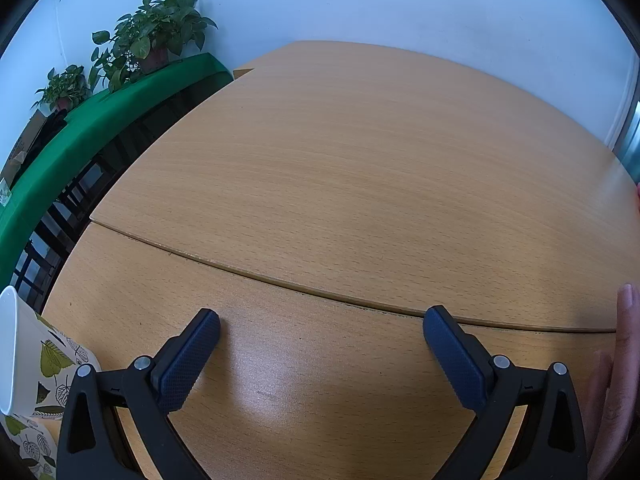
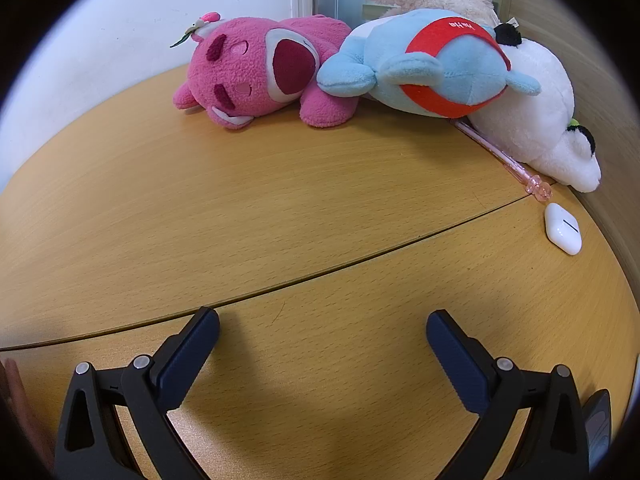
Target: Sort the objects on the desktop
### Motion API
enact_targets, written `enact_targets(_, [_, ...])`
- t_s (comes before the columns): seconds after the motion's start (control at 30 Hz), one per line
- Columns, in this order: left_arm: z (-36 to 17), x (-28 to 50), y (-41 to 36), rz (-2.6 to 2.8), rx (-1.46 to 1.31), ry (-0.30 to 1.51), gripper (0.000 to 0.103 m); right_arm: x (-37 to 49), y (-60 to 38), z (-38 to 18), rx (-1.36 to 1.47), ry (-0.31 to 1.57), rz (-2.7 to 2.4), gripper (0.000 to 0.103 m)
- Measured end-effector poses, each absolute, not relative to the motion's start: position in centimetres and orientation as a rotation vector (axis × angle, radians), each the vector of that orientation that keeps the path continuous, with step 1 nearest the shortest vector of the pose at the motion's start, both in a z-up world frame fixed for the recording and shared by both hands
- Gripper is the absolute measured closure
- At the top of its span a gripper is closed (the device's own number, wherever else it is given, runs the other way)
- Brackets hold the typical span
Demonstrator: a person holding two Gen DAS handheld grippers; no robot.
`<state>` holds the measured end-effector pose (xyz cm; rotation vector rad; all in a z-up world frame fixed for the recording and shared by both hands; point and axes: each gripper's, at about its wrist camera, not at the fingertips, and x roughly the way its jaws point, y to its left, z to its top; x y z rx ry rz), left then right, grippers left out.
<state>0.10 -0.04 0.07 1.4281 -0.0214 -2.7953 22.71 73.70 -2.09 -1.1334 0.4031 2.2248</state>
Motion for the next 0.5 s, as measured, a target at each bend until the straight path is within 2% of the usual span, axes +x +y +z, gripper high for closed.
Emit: enact_targets(0.5, [0.14,0.15,-0.04,-2.796,1.428,-0.022,0.000,22.80,73.48,-2.12,-1.133,0.401,2.226,0.000])
